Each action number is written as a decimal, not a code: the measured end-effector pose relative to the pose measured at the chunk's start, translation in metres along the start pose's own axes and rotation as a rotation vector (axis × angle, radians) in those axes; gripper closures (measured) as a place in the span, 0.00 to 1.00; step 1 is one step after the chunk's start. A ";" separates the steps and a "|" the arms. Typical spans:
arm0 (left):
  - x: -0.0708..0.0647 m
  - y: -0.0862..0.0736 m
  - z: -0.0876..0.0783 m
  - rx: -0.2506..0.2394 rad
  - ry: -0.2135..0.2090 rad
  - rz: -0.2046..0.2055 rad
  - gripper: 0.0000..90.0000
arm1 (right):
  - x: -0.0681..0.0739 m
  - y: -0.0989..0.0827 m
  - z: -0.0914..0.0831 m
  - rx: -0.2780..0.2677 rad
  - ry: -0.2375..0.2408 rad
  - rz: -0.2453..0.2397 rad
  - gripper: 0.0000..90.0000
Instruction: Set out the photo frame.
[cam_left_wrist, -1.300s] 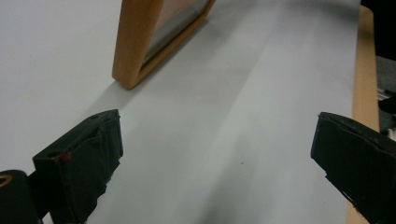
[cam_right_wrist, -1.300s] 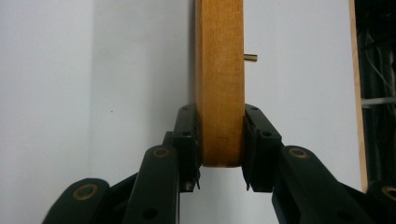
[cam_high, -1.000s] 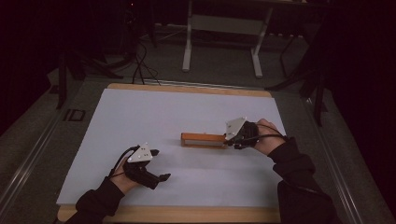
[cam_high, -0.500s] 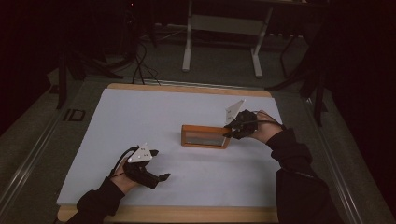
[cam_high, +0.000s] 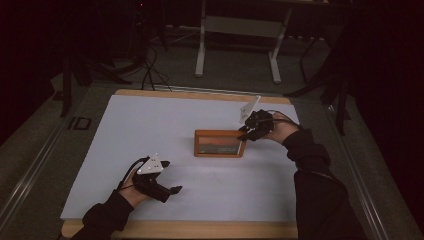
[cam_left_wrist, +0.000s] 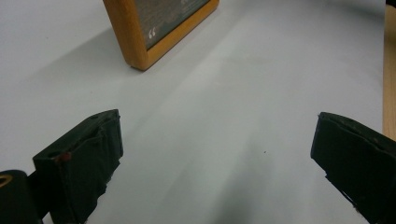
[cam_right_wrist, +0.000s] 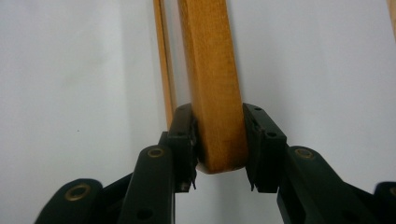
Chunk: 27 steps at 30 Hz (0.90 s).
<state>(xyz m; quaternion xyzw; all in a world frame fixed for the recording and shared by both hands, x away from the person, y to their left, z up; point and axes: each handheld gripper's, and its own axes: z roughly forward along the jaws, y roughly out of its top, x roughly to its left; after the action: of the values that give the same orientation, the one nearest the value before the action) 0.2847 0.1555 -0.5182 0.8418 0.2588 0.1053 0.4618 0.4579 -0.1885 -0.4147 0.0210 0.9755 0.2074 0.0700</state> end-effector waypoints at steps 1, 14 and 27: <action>0.000 0.000 0.000 -0.001 0.001 0.000 0.03 | -0.005 0.000 0.001 0.001 0.016 -0.005 0.74; 0.000 -0.001 0.001 -0.001 -0.005 -0.003 0.03 | -0.024 0.004 0.007 0.018 0.033 0.032 0.71; -0.001 -0.003 0.003 0.016 -0.020 0.004 0.03 | -0.035 0.004 0.015 0.031 0.024 0.096 0.66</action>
<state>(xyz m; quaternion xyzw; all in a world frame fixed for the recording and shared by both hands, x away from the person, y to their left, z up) 0.2843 0.1537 -0.5225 0.8469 0.2534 0.0958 0.4576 0.4951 -0.1817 -0.4220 0.0662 0.9772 0.1958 0.0479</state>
